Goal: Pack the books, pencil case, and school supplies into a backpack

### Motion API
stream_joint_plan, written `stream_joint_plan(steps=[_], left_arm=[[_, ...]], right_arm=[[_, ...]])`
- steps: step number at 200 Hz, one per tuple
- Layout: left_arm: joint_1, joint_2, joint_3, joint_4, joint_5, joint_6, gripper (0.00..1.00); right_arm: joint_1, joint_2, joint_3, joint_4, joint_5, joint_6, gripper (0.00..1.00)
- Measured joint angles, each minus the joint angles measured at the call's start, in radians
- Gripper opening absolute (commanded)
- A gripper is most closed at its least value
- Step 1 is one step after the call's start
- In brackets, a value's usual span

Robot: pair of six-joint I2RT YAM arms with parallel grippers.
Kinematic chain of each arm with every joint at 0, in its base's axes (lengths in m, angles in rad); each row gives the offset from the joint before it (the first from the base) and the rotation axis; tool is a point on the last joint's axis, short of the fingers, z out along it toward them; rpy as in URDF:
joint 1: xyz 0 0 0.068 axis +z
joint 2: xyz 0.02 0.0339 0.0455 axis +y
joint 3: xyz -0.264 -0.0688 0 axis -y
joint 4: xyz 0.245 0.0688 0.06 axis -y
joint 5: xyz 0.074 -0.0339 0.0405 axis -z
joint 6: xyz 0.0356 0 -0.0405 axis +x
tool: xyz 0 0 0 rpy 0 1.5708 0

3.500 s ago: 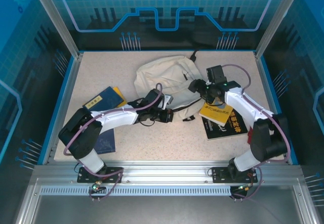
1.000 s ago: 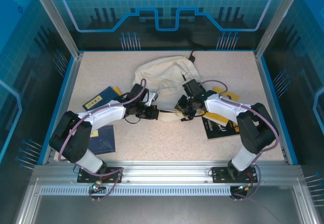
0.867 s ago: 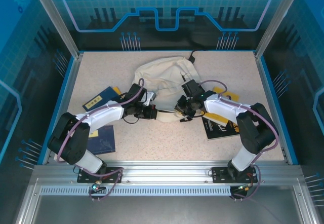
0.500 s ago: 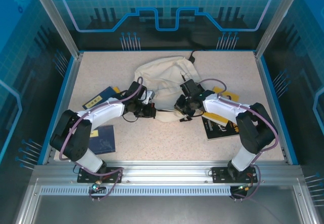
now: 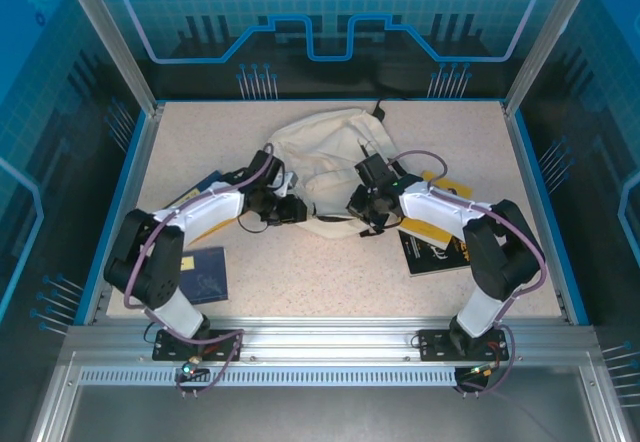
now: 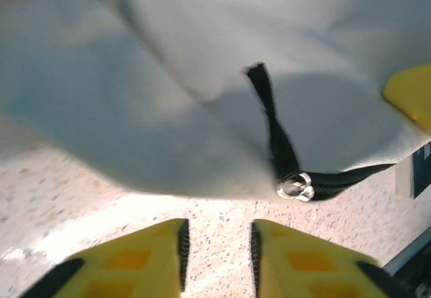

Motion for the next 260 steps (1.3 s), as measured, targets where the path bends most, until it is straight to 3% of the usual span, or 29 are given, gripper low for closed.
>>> stream_joint_plan(steps=[63, 99, 158, 230, 260], left_arm=[[0.017, -0.097, -0.183, 0.233, 0.083, -0.038, 0.58], [0.016, -0.068, -0.186, 0.304, 0.098, -0.167, 0.6], [0.003, 0.001, -0.116, 0.343, 0.041, -0.394, 0.48], [-0.024, 0.141, 0.017, 0.282, 0.001, -0.469, 0.39], [-0.032, 0.155, 0.023, 0.275, 0.003, -0.479, 0.25]], right_arm=[[0.0, 0.013, 0.015, -0.021, 0.0, -0.028, 0.08], [0.0, 0.013, 0.015, -0.023, -0.003, -0.036, 0.08], [0.001, 0.014, 0.013, -0.022, -0.004, -0.036, 0.08], [0.006, 0.019, -0.008, -0.005, -0.003, -0.035, 0.08], [0.006, 0.019, -0.01, -0.002, -0.003, -0.035, 0.08]])
